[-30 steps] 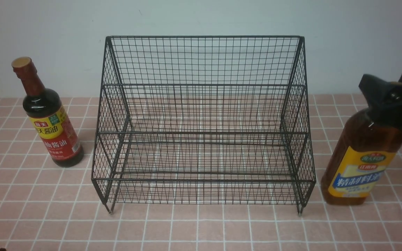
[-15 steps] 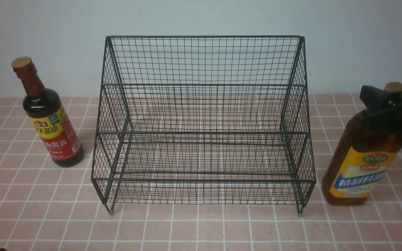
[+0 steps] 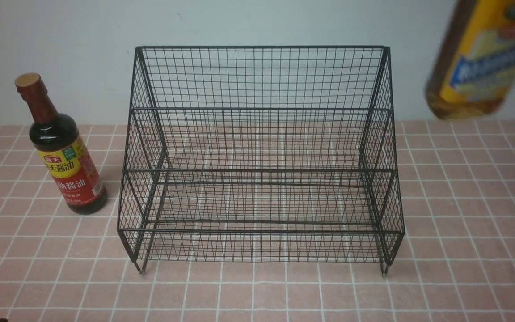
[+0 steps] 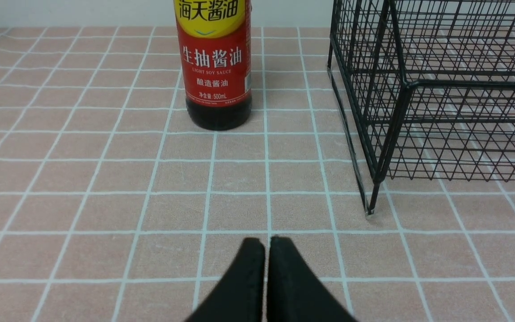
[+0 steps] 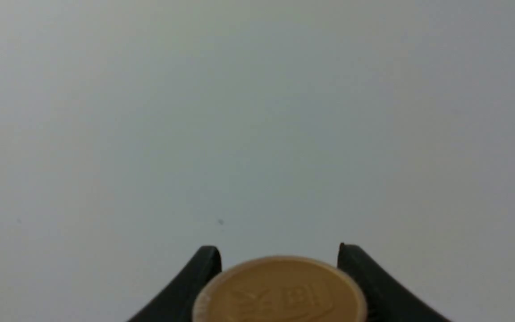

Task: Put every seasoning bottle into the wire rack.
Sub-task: Use the right arm to put the condiment bottle back on the shelf

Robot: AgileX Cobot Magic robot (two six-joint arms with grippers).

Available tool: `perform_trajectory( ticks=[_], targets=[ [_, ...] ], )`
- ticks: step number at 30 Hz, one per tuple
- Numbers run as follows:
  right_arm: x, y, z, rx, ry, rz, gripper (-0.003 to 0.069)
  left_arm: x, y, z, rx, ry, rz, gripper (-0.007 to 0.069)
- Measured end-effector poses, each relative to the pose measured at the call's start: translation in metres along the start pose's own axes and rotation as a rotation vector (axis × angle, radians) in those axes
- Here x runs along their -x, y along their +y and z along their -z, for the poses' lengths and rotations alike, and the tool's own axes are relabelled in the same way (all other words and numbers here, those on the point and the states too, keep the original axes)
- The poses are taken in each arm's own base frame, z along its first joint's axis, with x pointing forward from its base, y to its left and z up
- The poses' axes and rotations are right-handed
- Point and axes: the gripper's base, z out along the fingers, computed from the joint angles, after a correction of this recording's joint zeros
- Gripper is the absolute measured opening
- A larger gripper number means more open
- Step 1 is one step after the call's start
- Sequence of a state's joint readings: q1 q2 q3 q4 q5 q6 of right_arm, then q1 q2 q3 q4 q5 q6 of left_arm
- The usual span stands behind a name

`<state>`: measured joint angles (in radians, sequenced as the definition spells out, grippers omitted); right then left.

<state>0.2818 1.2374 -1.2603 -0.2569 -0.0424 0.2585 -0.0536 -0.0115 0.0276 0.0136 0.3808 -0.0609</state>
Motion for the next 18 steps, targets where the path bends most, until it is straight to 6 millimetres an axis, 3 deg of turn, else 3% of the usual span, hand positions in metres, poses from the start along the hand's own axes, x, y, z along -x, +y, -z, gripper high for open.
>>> perform_trajectory(
  ticks=[5, 9, 18],
  targets=[
    [-0.002, 0.02, -0.036, 0.066, -0.004, -0.021, 0.0312, 0.0, 0.0, 0.0, 0.0, 0.0, 0.0, -0.0006],
    [-0.019, 0.029, -0.067, 0.089, 0.025, -0.022, 0.0312, 0.0, 0.0, 0.0, 0.0, 0.0, 0.0, -0.0006],
    [-0.053, 0.037, -0.109, 0.11, 0.049, -0.03, 0.0312, 0.0, 0.0, 0.0, 0.0, 0.0, 0.0, -0.0006]
  ],
)
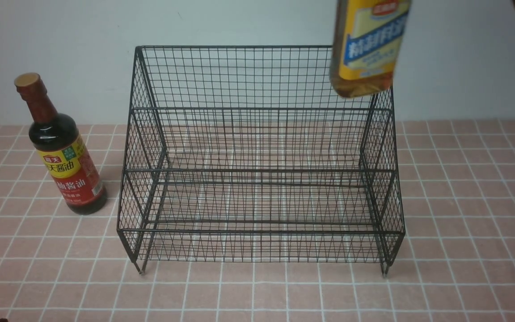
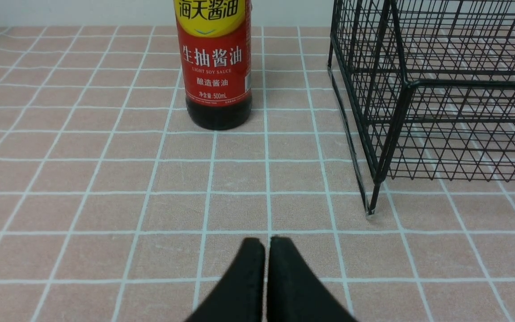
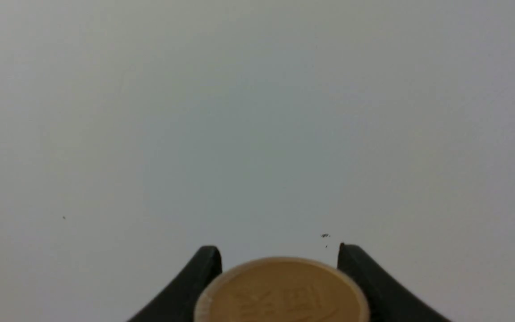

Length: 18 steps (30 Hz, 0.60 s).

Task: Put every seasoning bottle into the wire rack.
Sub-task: Use the right arm to put the condiment bottle back on the shelf

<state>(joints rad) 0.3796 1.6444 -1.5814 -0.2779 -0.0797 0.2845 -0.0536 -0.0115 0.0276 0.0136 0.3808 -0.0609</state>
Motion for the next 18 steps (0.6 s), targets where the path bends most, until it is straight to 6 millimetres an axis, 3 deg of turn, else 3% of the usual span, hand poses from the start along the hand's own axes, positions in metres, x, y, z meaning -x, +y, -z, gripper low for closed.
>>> perform_trajectory(
  ticks=[8, 18],
  targets=[
    [-0.021, -0.001, -0.014, -0.006, 0.055, -0.024, 0.0312, 0.0, 0.0, 0.0, 0.0, 0.0, 0.0, -0.0006],
    [-0.041, -0.006, -0.011, -0.07, 0.265, -0.032, 0.0312, 0.0, 0.0, 0.0, 0.0, 0.0, 0.0, -0.0006]
  ],
)
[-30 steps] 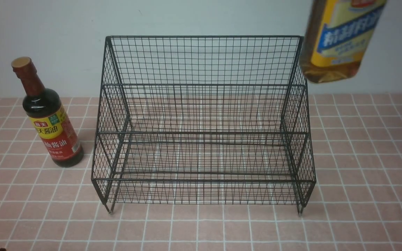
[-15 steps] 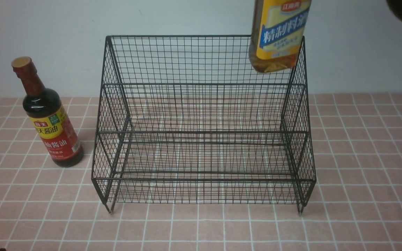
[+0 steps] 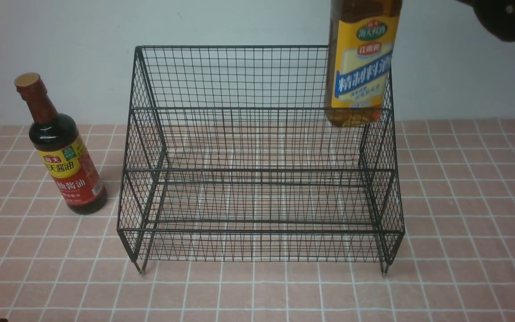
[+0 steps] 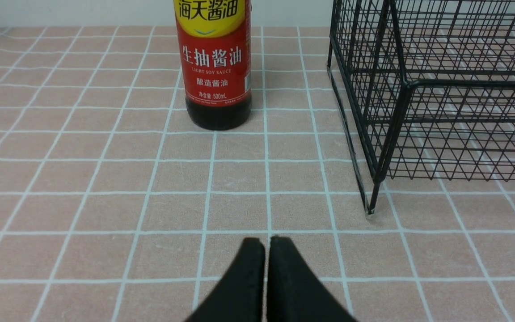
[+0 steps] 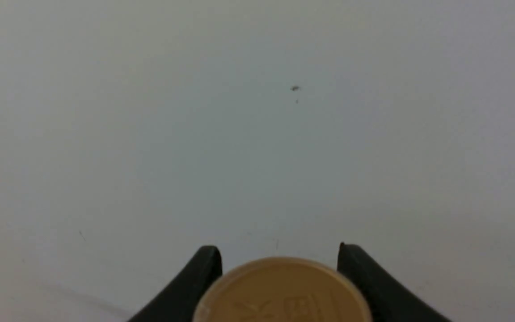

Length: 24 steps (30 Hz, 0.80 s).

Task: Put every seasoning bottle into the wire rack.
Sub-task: Use the right arm to put the condiment bottle back on the shelf

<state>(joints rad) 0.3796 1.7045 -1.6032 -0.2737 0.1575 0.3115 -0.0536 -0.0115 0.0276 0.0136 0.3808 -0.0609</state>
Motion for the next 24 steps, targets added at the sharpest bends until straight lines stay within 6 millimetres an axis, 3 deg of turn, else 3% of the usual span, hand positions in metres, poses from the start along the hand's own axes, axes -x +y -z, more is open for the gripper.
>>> perform_trajectory(
  ticks=[10, 18, 24],
  targets=[
    [-0.029, -0.007, 0.004, -0.1, 0.318, -0.102, 0.0311, 0.0, 0.0, 0.0, 0.0, 0.0, 0.0, -0.0006],
    [-0.051, -0.006, -0.007, -0.102, 0.404, -0.126, 0.0311, 0.0, 0.0, 0.0, 0.0, 0.0, 0.0, -0.0006],
    [-0.054, -0.005, -0.008, -0.099, 0.419, -0.118, 0.0311, 0.0, 0.0, 0.0, 0.0, 0.0, 0.0, -0.0006]
  ],
)
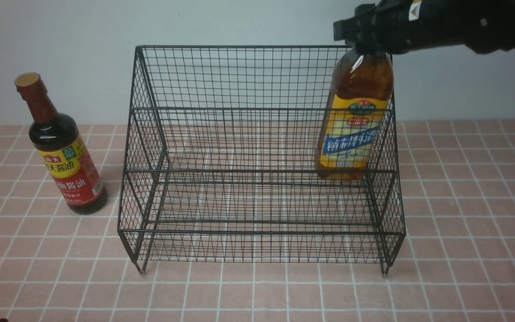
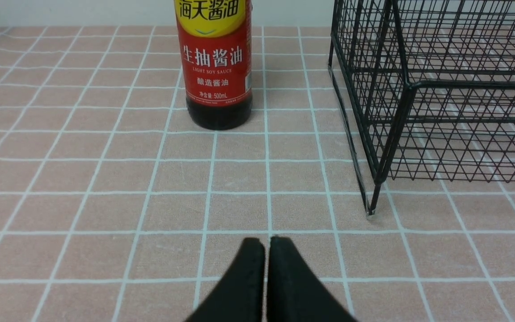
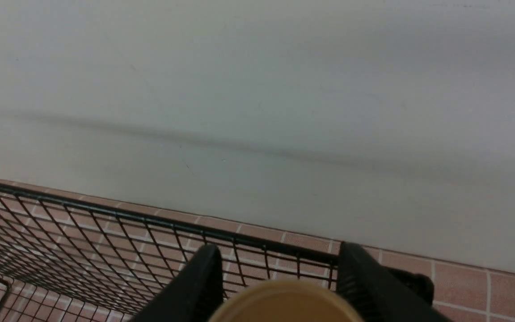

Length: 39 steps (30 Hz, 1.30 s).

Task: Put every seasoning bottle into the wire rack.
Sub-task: Use the right arm to put the condiment bottle back on the shelf, then use the left arm to grab the condiment bottle closest to it

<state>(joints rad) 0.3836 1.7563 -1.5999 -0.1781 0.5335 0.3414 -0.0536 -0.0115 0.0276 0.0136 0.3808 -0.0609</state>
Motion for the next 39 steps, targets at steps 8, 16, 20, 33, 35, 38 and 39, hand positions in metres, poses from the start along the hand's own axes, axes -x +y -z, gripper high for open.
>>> perform_trajectory(
  ticks=[8, 16, 20, 33, 35, 38, 39],
  targets=[
    [-0.002, 0.005, 0.0, 0.007, 0.015, 0.056, 0.0323, 0.0, 0.0, 0.0, 0.0, 0.0, 0.0, -0.0006],
    [0.014, 0.01, 0.018, 0.028, -0.06, 0.052, 0.0414, 0.0, 0.0, 0.0, 0.0, 0.0, 0.0, -0.0006],
    [0.023, 0.008, 0.039, 0.018, -0.082, 0.062, 0.0419, 0.0, 0.0, 0.0, 0.0, 0.0, 0.0, -0.0006],
    [0.058, -0.02, 0.235, -0.113, -0.271, 0.097, 0.0148, 0.0, 0.0, 0.0, 0.0, 0.0, 0.0, -0.0006],
    [0.049, -0.028, 0.277, -0.131, -0.312, 0.089, 0.004, 0.0, 0.0, 0.0, 0.0, 0.0, 0.0, -0.0006],
    [0.021, -0.036, 0.31, -0.127, -0.339, 0.084, -0.0003, 0.0, 0.0, 0.0, 0.0, 0.0, 0.0, -0.0006],
    [0.005, -0.04, 0.325, -0.123, -0.357, 0.083, -0.0009, 0.0, 0.0, 0.0, 0.0, 0.0, 0.0, -0.0006]
  ],
)
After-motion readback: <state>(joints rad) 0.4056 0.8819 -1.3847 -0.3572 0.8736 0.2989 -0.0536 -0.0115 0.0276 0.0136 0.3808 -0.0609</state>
